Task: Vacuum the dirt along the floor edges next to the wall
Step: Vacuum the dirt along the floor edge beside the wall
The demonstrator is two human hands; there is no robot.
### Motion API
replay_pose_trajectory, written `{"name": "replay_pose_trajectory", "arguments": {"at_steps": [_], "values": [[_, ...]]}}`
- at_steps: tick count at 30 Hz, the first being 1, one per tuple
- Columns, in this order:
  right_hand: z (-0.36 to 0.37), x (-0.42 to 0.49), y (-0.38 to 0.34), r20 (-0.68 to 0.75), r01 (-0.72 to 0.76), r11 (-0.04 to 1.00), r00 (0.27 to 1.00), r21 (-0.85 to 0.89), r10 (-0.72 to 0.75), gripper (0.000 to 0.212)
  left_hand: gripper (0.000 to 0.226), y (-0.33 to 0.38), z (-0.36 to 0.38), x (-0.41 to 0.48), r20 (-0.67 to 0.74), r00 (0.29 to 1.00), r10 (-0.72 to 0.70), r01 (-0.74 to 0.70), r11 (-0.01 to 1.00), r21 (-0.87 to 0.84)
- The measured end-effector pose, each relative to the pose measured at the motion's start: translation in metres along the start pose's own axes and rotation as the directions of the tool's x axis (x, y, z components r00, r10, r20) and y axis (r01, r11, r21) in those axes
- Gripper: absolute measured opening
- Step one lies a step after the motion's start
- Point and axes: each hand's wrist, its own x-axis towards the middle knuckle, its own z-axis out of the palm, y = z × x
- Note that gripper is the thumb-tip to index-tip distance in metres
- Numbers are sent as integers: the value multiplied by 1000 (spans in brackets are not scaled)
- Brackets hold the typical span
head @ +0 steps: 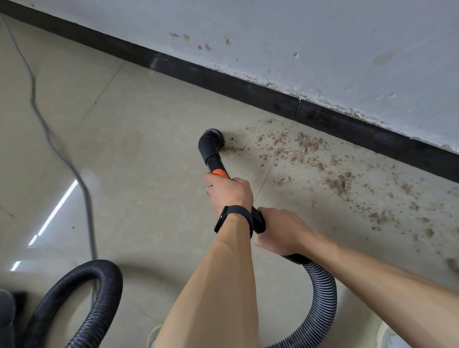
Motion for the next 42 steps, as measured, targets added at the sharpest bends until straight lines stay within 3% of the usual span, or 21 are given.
{"name": "replay_pose_trajectory", "arguments": {"at_steps": [42], "values": [[-27, -5, 49, -116, -87, 983, 988, 160, 106, 9, 39, 44, 61, -22, 67, 981, 184, -189, 977, 95]]}}
